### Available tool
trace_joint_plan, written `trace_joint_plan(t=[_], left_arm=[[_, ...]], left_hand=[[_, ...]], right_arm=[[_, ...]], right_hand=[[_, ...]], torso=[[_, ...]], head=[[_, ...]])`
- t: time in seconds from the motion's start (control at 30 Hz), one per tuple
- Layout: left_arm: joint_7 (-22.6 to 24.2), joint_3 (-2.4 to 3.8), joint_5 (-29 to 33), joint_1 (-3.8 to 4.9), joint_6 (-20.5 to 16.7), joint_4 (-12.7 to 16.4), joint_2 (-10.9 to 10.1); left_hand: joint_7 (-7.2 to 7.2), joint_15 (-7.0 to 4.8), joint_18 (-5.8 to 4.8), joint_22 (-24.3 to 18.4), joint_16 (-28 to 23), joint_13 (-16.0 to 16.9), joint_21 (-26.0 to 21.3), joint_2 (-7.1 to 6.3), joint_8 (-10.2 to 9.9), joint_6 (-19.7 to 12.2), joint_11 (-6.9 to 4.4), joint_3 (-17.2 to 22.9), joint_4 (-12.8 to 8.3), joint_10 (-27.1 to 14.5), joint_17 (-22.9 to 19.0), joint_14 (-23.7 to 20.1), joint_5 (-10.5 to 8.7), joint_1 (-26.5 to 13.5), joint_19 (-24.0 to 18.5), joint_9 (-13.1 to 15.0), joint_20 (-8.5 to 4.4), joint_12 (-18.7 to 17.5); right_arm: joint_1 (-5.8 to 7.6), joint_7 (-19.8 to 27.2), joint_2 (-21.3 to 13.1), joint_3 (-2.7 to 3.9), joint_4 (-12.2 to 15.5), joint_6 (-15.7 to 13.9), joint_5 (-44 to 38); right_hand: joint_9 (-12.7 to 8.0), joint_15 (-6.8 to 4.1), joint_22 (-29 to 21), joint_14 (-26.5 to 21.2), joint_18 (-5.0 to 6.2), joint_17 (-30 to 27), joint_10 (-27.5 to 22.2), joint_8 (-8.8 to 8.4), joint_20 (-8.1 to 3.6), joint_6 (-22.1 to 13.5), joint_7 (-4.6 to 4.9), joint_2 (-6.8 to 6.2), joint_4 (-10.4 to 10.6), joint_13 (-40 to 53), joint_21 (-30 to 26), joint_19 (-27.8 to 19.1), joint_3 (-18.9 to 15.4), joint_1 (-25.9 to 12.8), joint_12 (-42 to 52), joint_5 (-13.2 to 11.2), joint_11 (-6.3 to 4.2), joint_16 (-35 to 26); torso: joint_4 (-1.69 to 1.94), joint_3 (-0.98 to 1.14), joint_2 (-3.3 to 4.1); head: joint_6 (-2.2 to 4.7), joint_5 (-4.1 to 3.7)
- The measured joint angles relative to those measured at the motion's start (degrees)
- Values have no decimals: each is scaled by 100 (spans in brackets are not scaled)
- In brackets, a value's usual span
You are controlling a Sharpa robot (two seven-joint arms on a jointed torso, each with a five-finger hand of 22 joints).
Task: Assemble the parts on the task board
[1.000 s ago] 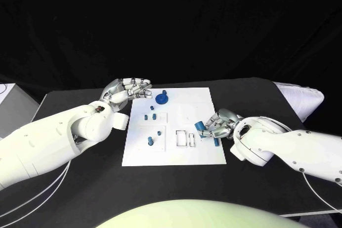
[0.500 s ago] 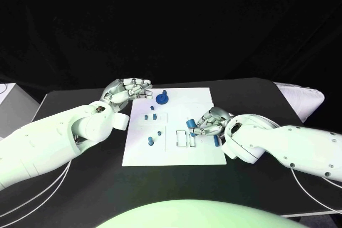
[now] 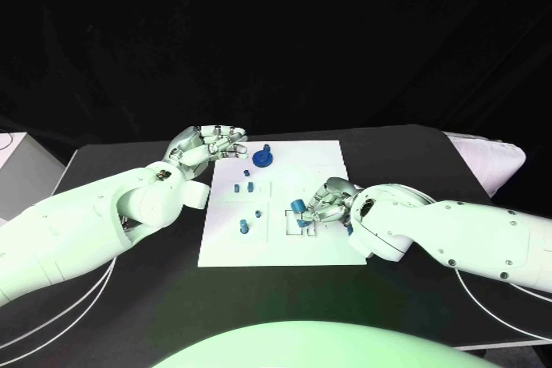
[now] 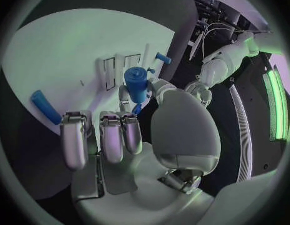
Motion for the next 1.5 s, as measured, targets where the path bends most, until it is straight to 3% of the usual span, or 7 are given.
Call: trace_joint_plan(t=[0.4,0.87,1.33,1.5], left_arm=[[-8,0,-2,0,6,3,-7],[-17,0,-4,0,10,9,-17],[-43,0,-35,0,14,11,-24],[-49,0,-51,0,17,11,-24]], left_hand=[[0,0,0,0,0,0,0,0,0,0,0,0,0,0,-1,0,0,0,0,0,0,0],[0,0,0,-5,0,0,-28,0,0,0,0,-17,17,0,8,0,0,0,0,-6,0,0],[0,0,0,-5,0,0,-28,0,0,0,0,-17,16,0,13,0,0,0,0,-6,0,0],[0,0,0,-5,0,0,-27,0,0,0,0,-16,16,0,13,0,0,0,0,-6,0,0]], right_arm=[[-60,-28,117,-13,-58,318,-98],[-66,-73,207,-10,-206,455,-284],[-98,-74,333,6,-371,505,-366],[-108,-74,349,7,-395,500,-394]], right_hand=[[3,0,-1,0,0,0,0,31,0,0,-2,6,1,-1,0,0,-1,-68,0,-29,0,0],[117,0,4,0,0,0,0,30,0,3,-6,14,1,-1,-44,0,-2,-151,0,-62,1,0],[140,0,3,0,1,-1,0,30,1,96,-97,74,-14,-2,-72,0,-115,-302,0,-494,1,0],[132,0,2,0,1,-1,0,50,1,108,-108,101,0,-2,-72,0,-163,-387,0,-547,1,0]], torso=[[-1,4,-1],[-4,4,-1],[-3,4,1],[-2,4,1]], head=[[-26,20],[-35,35],[-30,46],[-30,48]])
